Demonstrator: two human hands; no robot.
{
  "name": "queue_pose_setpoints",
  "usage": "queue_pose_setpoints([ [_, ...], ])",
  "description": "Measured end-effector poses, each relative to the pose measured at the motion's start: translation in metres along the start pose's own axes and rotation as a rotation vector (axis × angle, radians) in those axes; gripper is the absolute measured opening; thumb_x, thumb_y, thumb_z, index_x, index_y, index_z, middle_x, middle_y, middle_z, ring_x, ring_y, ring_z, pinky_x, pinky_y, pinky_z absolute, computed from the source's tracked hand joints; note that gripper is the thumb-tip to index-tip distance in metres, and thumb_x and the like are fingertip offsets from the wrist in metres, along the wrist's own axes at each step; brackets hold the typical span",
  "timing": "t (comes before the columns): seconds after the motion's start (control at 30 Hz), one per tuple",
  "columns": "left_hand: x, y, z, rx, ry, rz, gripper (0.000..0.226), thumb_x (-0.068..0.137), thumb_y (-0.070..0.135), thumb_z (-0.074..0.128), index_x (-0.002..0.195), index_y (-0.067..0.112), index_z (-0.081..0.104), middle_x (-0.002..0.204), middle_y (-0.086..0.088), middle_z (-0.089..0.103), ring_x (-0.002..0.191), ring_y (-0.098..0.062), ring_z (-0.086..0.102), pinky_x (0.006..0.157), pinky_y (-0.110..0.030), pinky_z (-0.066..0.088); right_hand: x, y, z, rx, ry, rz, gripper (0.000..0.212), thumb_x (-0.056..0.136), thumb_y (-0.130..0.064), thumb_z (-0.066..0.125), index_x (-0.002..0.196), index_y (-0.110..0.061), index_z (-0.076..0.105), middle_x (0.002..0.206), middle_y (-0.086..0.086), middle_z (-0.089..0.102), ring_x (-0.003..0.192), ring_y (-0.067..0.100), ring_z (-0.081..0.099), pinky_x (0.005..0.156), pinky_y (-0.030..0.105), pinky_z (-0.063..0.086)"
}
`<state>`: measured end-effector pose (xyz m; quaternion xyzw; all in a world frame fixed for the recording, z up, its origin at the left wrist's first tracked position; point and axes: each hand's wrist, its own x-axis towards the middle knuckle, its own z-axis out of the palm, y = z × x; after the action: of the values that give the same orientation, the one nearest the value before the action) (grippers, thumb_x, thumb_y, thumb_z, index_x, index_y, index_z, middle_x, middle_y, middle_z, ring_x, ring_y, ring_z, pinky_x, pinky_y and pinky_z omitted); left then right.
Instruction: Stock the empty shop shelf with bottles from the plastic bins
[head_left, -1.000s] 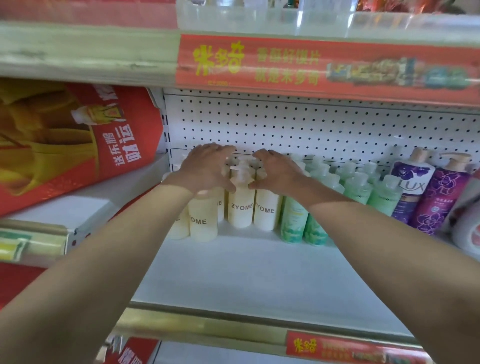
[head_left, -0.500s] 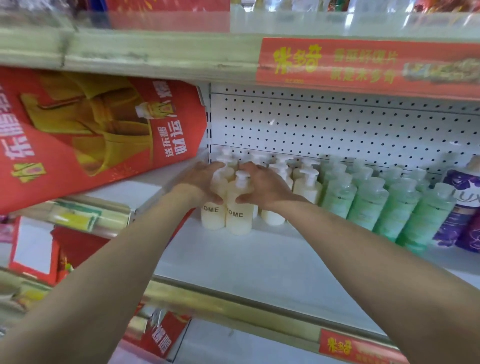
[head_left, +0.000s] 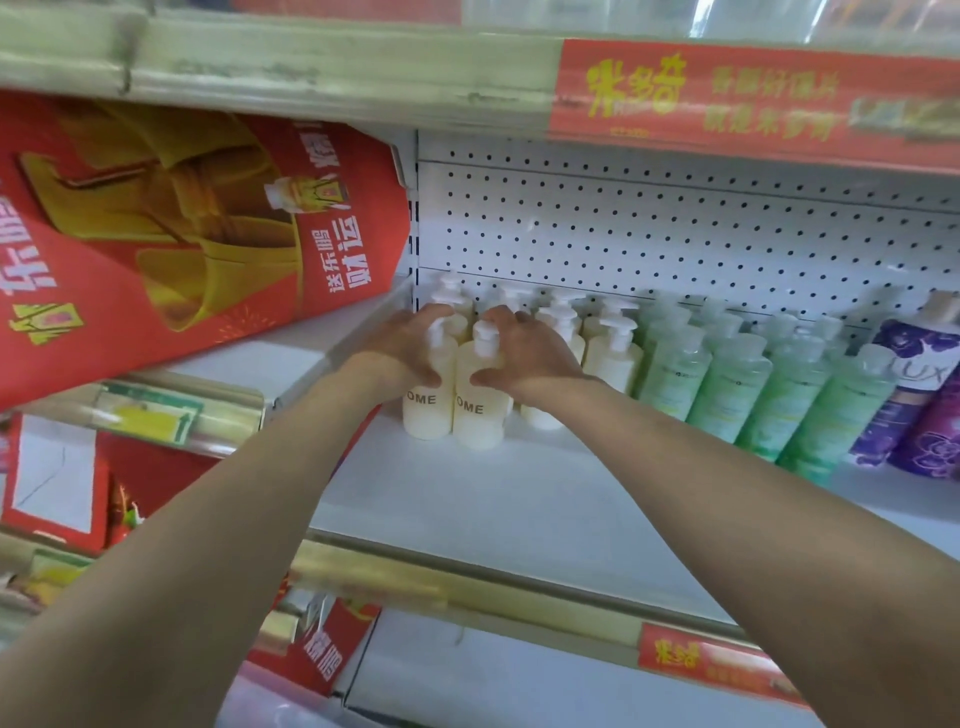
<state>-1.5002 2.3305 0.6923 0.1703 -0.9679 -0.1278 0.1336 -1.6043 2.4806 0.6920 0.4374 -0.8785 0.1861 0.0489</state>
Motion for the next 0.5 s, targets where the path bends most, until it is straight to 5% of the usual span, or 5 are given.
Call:
queue_pose_setpoints([
  [0.13,-0.002,0.005,0.003,-0.015,0.009,-0.115,0.109,0.077,0.021,0.083,0.158,0.029,0.010,0.161,-0.009,0.025,0.144,-0.029,0.031,0.113,-0.039,0.033,-0.013,-0.002,-0.007,0.021,-0.010,0.024,0.082,0.087,-0.048,0.070,0.153,-0.027,0.026,0.147,0.005,0.043,0.125,0.030,0.053,0.086,0.038,0.049],
  [0.27,-0.012,0.018,0.004,-0.011,0.062,-0.231,0.120,0.076,0.026,0.085,0.158,0.023,-0.002,0.163,-0.014,0.014,0.151,-0.033,0.014,0.120,-0.044,0.024,-0.036,0.009,-0.026,-0.097,-0.006,0.023,0.076,0.091,-0.049,0.066,0.151,-0.024,0.027,0.145,0.006,0.042,0.128,0.029,0.052,0.085,0.037,0.047],
  [0.5,-0.057,0.084,-0.001,0.008,0.201,-0.130,0.098,0.074,0.030,0.084,0.152,0.013,0.026,0.152,-0.019,0.034,0.139,-0.038,0.034,0.110,-0.046,0.037,-0.115,0.059,-0.077,-0.216,0.030,0.106,0.075,0.092,-0.050,0.064,0.151,-0.015,0.033,0.148,0.013,0.043,0.134,0.030,0.047,0.098,0.038,0.045],
])
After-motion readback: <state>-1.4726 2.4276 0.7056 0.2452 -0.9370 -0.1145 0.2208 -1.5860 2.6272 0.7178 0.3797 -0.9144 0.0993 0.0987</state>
